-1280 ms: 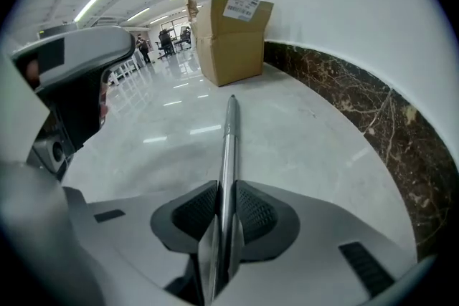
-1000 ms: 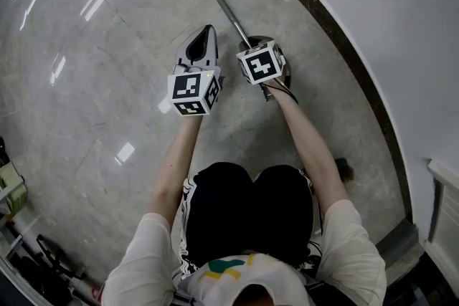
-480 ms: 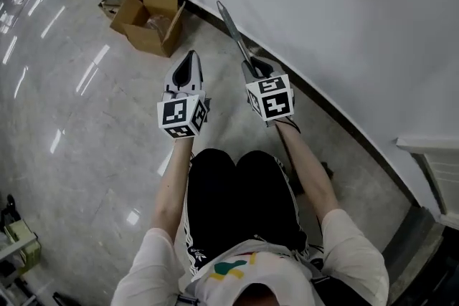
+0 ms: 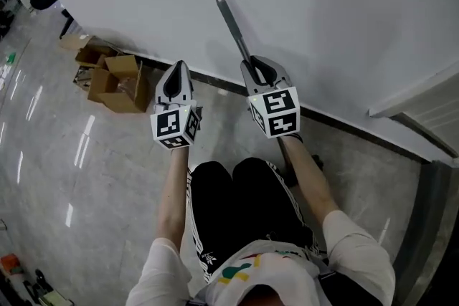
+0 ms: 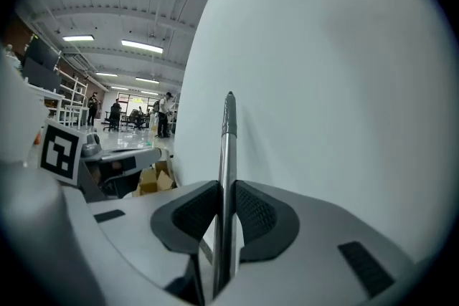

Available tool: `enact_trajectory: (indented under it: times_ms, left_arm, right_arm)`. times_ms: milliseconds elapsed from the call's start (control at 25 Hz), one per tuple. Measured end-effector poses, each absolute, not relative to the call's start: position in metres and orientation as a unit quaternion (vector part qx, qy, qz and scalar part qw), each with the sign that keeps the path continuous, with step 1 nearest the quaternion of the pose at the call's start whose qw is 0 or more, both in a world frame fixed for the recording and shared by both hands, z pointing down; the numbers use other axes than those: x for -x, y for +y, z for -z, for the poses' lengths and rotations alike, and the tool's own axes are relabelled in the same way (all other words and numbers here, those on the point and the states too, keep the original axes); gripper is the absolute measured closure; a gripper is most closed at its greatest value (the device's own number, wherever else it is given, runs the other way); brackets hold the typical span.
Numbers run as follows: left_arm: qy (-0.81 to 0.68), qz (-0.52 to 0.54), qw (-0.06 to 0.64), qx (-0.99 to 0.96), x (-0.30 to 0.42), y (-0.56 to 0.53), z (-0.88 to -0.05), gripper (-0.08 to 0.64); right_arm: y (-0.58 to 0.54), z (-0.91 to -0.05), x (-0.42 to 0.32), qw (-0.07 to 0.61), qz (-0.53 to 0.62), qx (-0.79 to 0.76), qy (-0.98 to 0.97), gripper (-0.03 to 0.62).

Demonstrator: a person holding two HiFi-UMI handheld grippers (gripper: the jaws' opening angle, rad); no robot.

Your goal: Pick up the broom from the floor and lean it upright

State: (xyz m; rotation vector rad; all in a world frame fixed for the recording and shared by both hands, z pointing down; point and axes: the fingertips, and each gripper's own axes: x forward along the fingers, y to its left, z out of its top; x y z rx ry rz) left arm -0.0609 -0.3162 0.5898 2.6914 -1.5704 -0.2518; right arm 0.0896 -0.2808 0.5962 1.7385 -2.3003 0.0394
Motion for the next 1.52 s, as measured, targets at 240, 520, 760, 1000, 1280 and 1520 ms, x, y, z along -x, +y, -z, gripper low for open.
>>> enact_trajectory:
  times_ms: [240, 520, 760, 1000, 1280, 1520]
  left_arm:
    - [-0.426, 0.077, -0.008, -0.902, -0.021, -0.307, -0.552, 0.517]
    - [-0.376, 0.098, -0.05, -0.92, -0.063, -0.285, -0.517, 0.515]
    - [-0.357, 0.087, -0.059, -0.928, -0.073, -0.266, -0.518, 0.515]
    - [-0.374, 0.083, -0.073, -0.921, -0.059, -0.268, -0.51, 0.515]
    - [-0.381, 0.068, -0.056, -0.92, -0.057, -0.26, -0.531, 0.515]
    - [-0.385, 0.069, -0.078, -0.917, -0.055, -0.255, -0.529, 0.515]
  right_arm:
    - [-0.263, -0.526, -0.148, 0.079, 0.019, -0.653, -0.753, 0.505]
    - [-0.225, -0.458, -0.198, 0.013, 0.076, -0.711, -0.699, 0.504]
    - [-0.218, -0.445, -0.229, 0.003, 0.088, -0.757, -0.648, 0.505]
    - [-0.212, -0.433, -0.26, -0.021, 0.093, -0.785, -0.611, 0.504]
    - [-0.213, -0.432, -0.269, -0.029, 0.091, -0.788, -0.609, 0.504]
    - [-0.223, -0.433, -0.273, -0.022, 0.082, -0.785, -0.614, 0.503]
